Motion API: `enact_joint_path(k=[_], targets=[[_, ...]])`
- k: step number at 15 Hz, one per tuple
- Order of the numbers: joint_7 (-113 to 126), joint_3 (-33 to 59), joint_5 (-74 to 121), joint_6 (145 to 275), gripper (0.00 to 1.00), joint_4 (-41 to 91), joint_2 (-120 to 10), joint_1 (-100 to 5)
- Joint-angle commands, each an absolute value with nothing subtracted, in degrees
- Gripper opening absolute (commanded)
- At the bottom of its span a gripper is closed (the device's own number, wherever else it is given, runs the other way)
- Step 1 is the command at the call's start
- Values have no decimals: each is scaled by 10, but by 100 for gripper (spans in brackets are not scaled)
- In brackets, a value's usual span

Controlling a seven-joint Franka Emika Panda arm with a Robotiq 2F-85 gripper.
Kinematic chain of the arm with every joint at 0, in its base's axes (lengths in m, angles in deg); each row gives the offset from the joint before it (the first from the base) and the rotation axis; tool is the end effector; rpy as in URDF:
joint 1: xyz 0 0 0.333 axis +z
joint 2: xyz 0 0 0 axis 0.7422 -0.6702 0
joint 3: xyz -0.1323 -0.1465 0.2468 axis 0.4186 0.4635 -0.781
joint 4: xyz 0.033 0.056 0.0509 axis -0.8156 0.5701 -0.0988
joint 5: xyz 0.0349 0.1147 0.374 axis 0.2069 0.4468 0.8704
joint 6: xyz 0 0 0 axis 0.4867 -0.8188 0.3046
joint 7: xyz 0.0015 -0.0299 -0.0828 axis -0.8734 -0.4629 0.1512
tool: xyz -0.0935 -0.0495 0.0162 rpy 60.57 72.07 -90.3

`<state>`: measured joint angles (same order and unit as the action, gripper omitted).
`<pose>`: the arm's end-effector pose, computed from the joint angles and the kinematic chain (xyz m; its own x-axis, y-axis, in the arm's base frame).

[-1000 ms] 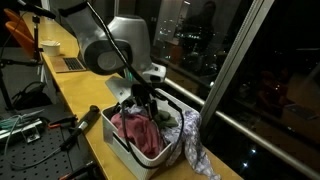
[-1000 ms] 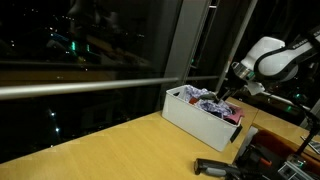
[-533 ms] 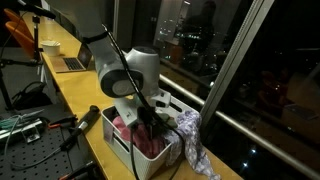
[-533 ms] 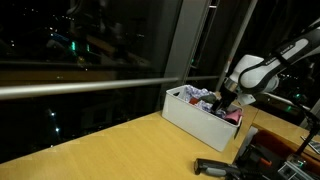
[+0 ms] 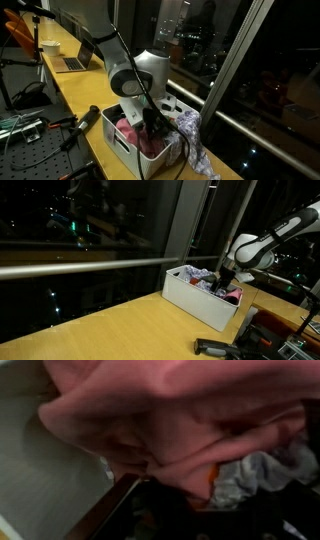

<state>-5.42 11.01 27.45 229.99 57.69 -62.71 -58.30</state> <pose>0.5576 -0.1221 0.2035 0.9911 -0.0887 0.0992 -0.0911 -0.9956 0.0198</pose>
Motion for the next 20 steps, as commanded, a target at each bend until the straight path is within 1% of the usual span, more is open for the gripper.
enact_joint_path(k=[1, 2, 3, 4, 6, 12, 16, 20], targets=[[-91, 80, 331, 2237, 19, 587, -556, -602], [-96, 77, 343, 2220, 13, 588, -535, -600], [-102, 75, 356, 2203, 5, 588, -514, -596], [-105, 74, 367, 2186, 1, 589, -491, -591], [-111, 73, 385, 2149, 5, 586, -446, -580], [-93, 68, 373, 2054, 5, 531, -343, -507], [-86, 33, 361, 2019, 5, 479, -323, -440], [-58, -21, 361, 1996, 5, 416, -348, -374]])
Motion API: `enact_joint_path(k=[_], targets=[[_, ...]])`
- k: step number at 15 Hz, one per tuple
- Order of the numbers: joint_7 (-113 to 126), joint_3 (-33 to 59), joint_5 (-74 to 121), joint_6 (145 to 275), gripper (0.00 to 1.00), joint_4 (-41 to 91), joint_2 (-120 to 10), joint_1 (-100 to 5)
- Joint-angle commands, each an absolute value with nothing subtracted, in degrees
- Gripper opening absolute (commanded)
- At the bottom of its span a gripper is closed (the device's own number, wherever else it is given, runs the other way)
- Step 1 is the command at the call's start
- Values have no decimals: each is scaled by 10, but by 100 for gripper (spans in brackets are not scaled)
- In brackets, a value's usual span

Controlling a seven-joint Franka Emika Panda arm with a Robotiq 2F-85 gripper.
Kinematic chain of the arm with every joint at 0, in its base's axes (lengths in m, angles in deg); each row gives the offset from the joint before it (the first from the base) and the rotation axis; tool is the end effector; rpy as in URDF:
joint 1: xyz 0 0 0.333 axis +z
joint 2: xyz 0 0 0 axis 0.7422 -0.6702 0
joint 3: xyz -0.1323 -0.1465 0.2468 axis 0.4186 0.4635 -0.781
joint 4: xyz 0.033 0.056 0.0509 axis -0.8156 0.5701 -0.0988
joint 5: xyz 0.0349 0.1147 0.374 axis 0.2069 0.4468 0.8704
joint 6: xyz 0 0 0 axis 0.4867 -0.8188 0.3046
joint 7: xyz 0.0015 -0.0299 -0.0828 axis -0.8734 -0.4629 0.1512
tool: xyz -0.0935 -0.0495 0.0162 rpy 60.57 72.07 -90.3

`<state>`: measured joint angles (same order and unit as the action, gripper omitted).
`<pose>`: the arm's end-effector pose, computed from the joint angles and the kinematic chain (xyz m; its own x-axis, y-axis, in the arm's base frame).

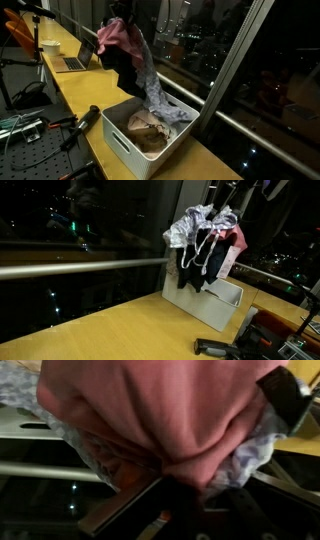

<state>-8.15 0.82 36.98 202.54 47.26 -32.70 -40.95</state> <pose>0.5359 0.1547 0.5383 0.8865 0.3184 0.3357 0.3686 -0.9246 -0.0964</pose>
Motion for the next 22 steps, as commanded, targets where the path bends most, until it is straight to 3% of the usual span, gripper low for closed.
enact_joint_path(k=[1, 9, 19, 20, 22], targets=[[-46, -37, 359, 2002, 5, 410, -363, -358], [-36, -77, 369, 2014, 5, 389, -452, -313], [-41, -34, 369, 2024, 5, 362, -524, -363], [-40, -32, 368, 2025, 44, 361, -531, -367], [-40, -29, 369, 2025, 51, 360, -543, -373]])
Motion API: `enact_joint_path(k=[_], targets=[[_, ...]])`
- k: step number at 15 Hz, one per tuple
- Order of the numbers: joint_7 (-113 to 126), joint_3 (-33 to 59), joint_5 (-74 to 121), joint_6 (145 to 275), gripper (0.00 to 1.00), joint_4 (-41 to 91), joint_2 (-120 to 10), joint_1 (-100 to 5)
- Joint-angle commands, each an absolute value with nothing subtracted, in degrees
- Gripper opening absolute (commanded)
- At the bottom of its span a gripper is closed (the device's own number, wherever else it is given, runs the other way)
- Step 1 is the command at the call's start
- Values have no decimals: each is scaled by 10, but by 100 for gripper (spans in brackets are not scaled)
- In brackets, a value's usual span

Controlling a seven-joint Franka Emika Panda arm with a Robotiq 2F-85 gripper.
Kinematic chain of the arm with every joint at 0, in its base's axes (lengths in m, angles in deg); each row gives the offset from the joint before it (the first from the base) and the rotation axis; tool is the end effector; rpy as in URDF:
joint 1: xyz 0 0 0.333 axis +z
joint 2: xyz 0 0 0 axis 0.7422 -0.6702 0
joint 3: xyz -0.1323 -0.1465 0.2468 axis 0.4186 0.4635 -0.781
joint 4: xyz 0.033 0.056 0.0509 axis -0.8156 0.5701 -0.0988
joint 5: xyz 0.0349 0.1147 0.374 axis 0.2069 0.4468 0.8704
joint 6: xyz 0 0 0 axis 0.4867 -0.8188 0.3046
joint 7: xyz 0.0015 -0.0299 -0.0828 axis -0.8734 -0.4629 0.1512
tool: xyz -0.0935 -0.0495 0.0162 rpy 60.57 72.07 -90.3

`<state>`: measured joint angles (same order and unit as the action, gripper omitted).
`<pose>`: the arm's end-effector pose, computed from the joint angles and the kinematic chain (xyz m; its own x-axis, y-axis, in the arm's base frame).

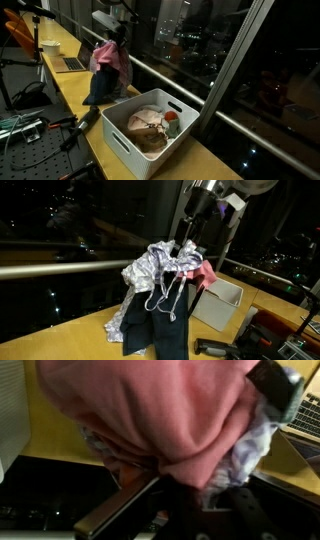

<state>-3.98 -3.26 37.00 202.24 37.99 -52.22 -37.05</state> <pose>0.5823 0.2476 0.4184 0.9137 0.3755 0.1554 0.4007 -0.8960 -0.1914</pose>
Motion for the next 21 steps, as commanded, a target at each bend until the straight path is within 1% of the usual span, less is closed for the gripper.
enact_joint_path(k=[1, 5, 6, 7, 8, 16, 21], targets=[[-38, -29, 368, 2024, 59, 358, -548, -374], [-33, -25, 360, 2017, 86, 345, -560, -376], [-35, -22, 355, 2016, 95, 344, -560, -378], [-39, -14, 345, 2016, 99, 347, -557, -383], [-43, -6, 330, 2015, 100, 352, -553, -387], [-75, 87, 229, 2049, 100, 416, -534, -475], [-99, 129, 219, 2109, 100, 473, -557, -532]])
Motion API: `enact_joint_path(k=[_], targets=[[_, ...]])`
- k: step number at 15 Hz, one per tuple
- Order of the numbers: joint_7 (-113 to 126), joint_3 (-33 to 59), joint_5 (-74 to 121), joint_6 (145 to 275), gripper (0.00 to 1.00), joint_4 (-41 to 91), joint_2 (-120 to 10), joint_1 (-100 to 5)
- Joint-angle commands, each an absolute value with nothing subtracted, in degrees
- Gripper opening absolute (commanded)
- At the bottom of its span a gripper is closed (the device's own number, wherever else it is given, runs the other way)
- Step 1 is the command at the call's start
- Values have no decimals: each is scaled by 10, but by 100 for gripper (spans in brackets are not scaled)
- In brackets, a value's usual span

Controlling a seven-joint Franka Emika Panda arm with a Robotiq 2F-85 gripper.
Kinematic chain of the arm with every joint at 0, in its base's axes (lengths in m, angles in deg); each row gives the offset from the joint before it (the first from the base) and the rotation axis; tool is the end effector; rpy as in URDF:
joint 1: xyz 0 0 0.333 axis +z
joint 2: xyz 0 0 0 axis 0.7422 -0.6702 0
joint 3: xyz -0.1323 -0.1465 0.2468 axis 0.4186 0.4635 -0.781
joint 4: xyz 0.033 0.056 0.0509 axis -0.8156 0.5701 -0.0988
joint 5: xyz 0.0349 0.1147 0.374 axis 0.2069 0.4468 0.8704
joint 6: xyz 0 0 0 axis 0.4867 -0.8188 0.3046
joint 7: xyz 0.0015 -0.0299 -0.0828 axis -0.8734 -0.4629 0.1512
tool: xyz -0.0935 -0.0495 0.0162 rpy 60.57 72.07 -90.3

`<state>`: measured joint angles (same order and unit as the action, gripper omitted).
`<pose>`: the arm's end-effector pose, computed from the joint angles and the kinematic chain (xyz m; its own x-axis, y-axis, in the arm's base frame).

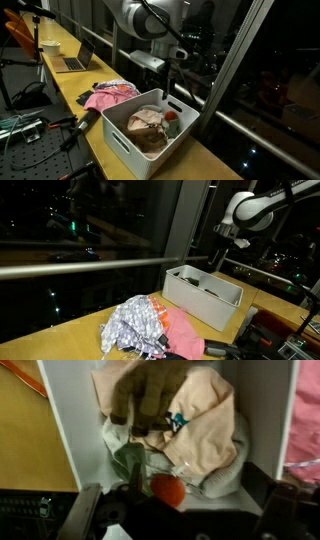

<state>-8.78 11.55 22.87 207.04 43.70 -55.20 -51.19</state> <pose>0.6166 -0.0619 0.3439 0.9886 0.1379 0.0603 0.1331 -0.9881 0.0774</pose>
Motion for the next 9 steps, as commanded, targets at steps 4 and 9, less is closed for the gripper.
enact_joint_path(k=[4, 9], targets=[[-114, 139, 231, 2178, 100, 504, -603, -564], [-117, 122, 249, 2255, 100, 501, -683, -583]])
